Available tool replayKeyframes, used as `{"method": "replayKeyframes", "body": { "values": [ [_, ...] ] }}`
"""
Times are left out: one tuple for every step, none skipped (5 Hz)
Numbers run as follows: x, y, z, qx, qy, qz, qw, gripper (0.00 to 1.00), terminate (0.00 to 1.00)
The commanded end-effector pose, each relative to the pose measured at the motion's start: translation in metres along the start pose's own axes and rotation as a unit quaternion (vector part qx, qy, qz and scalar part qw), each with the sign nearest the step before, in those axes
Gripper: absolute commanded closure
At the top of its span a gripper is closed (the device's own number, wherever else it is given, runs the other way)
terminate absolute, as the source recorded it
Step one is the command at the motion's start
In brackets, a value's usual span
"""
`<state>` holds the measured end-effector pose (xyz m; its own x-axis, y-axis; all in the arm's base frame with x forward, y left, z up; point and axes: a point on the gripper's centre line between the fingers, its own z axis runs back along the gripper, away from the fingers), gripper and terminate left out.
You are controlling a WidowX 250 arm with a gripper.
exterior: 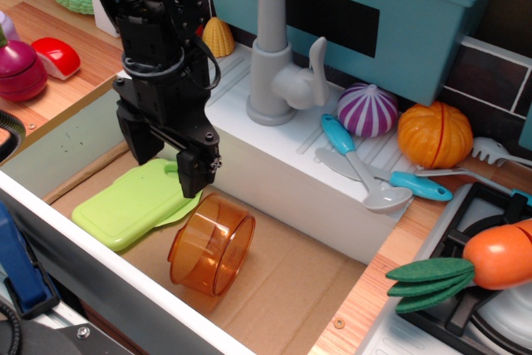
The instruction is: Flip orange pot upright in sink
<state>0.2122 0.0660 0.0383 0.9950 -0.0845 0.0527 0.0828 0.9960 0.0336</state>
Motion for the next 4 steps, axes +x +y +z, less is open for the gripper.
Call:
{"method": "replayKeyframes", "body": {
  "values": [
    [0.0,0.0,0.0,0.0,0.0,0.0,1.0,0.0,0.0],
    [-0.001,0.004,-0.006,-0.027,-0.018,0.016,0.9994,0.0,0.0],
    [-0.003,0.003,-0.012,-0.047,-0.034,0.023,0.998,0.0,0.0],
    [-0.005,0.001,-0.019,-0.067,-0.055,0.034,0.9957,0.0,0.0]
  ]
}}
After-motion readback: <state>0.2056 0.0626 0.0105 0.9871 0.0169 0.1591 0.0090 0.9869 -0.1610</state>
